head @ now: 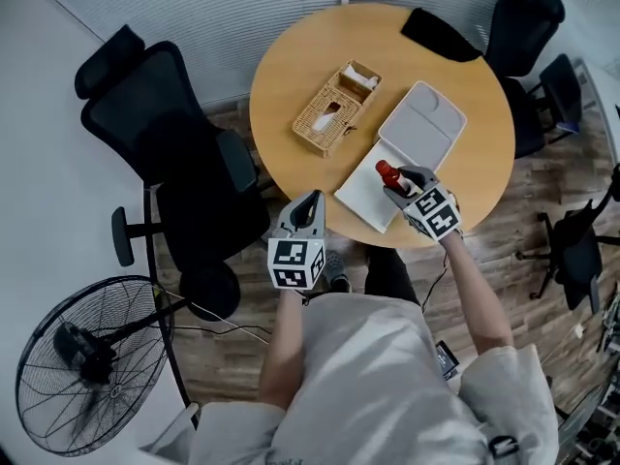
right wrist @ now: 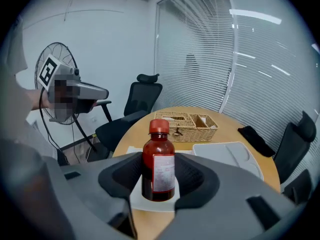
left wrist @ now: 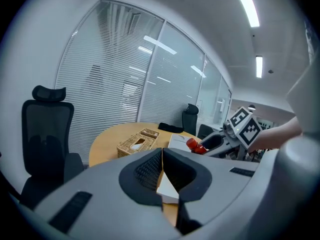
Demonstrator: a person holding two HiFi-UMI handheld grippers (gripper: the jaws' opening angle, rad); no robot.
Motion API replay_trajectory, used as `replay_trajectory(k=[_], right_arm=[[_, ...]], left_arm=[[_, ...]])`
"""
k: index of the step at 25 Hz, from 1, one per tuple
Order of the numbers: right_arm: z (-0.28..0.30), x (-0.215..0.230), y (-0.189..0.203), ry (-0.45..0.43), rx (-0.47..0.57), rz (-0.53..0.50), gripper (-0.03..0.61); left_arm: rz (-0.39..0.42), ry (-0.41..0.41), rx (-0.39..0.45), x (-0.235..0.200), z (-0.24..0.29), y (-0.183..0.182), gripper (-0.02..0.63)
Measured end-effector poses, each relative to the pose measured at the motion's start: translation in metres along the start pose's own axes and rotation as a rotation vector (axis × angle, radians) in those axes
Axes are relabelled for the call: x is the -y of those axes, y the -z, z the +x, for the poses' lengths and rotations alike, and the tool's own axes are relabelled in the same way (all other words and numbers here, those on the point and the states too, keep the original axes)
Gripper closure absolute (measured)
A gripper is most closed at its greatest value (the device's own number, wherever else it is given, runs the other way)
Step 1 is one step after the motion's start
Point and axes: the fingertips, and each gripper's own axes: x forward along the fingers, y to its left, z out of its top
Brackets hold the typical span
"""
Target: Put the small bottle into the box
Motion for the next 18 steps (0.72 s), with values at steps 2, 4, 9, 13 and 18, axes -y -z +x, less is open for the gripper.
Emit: replay_trajectory(k=[2, 4, 9, 13, 18], right_arm=[[0.005, 0.003, 0.004, -0.012, -0.030, -0.034, 0.368], [0.010, 0.004, 0.004, -0.035, -0.054, -0.060, 0.368], [0.026, -0.009, 0.010, -0.094, -0.131, -0.140, 0.368], [0.038, -0.009, 0.015, -0.103, -0.181, -0.213, 0.368], [0.053, -0.007, 0.027, -0.113, -0.258, -0.292, 0.368]], left_arm=[[0.007, 0.007, -0.003, 0.006, 0.002, 0.003, 0.584], [0.016, 0.007, -0.007, 0.009, 0.005, 0.005, 0.584], [0.031, 0.029, -0.014, 0.019, 0.000, 0.011, 0.584], [0.032, 0.042, -0.006, 0.030, -0.006, 0.016, 0.584], [0.026, 0.033, -0.015, 0.030, -0.012, 0.020, 0.584]])
